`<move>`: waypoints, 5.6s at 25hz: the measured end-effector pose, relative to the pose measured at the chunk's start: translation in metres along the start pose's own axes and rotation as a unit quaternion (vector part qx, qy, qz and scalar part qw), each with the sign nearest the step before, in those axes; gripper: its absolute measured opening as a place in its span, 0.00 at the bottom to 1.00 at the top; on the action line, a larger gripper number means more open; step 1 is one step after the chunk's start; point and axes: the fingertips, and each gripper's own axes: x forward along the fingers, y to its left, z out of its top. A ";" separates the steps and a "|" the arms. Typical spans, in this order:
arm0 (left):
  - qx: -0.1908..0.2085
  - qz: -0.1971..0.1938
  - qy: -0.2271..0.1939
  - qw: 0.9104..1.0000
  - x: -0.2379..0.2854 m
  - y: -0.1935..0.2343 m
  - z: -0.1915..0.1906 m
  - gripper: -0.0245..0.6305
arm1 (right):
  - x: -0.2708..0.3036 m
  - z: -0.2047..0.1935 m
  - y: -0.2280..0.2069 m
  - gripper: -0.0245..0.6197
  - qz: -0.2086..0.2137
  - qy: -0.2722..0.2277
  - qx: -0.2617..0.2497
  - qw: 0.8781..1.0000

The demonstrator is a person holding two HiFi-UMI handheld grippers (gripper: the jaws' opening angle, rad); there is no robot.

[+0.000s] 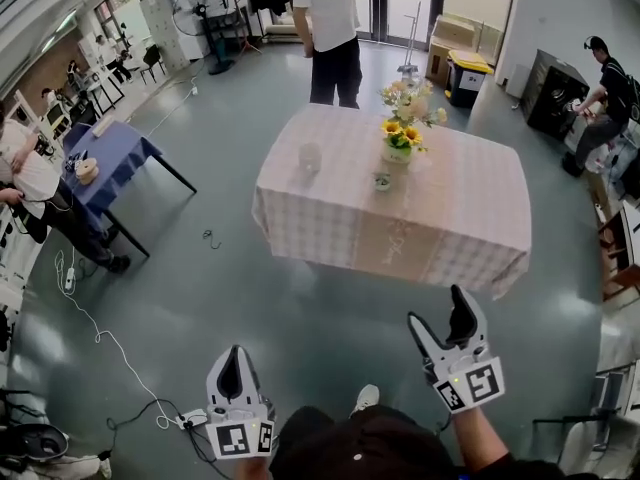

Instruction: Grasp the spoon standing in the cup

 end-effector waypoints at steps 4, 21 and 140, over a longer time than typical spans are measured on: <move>-0.011 0.011 0.003 1.000 0.004 -0.007 -0.005 0.06 | 0.011 -0.006 -0.010 0.59 0.008 0.004 0.003 1.000; -0.028 -0.016 -0.006 0.999 0.144 0.044 -0.013 0.06 | 0.142 -0.026 -0.014 0.57 0.009 0.016 0.010 1.000; -0.090 -0.079 0.160 0.980 0.660 0.152 -0.158 0.06 | 0.710 -0.389 -0.077 0.04 0.179 0.255 -0.345 0.885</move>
